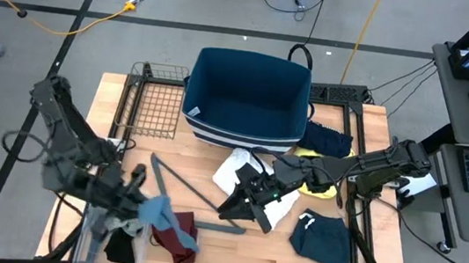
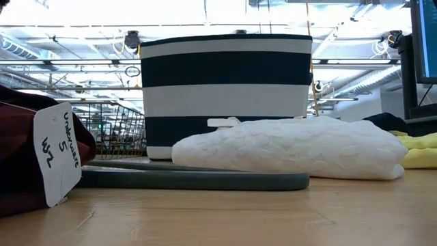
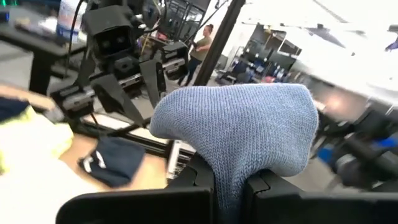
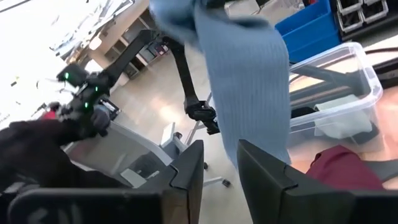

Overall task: Pick & Place Cloths
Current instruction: Put the blue sock into the transparent bin

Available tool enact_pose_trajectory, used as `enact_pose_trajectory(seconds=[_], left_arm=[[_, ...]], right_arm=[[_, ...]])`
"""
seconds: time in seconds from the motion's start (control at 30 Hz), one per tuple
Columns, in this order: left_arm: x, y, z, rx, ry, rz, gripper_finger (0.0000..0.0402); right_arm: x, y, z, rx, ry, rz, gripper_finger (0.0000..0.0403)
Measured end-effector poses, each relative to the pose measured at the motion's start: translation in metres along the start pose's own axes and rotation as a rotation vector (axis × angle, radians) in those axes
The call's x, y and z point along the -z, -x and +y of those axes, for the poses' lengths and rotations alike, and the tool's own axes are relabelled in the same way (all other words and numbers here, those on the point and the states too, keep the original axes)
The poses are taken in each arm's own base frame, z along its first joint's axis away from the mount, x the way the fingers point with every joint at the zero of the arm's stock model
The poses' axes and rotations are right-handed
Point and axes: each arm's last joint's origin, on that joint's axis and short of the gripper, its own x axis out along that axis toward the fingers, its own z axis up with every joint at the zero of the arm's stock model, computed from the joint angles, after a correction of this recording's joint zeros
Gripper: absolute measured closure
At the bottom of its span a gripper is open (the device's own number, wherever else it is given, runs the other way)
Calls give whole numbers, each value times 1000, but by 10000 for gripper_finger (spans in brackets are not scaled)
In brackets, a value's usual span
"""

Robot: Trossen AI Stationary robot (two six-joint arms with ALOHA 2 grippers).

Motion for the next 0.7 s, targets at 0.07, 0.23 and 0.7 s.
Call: enact_pose_trajectory(seconds=[0.07,0.23,0.7], left_arm=[[-4,10,-2,5,81,-4,393],[-17,33,-6,25,295,4,393],[-49,84,-12,-128,635,383,393]], right_arm=[[0,0,0,0,18,0,316],[0,0,0,0,32,0,316],[0,0,0,1,42,-1,316]])
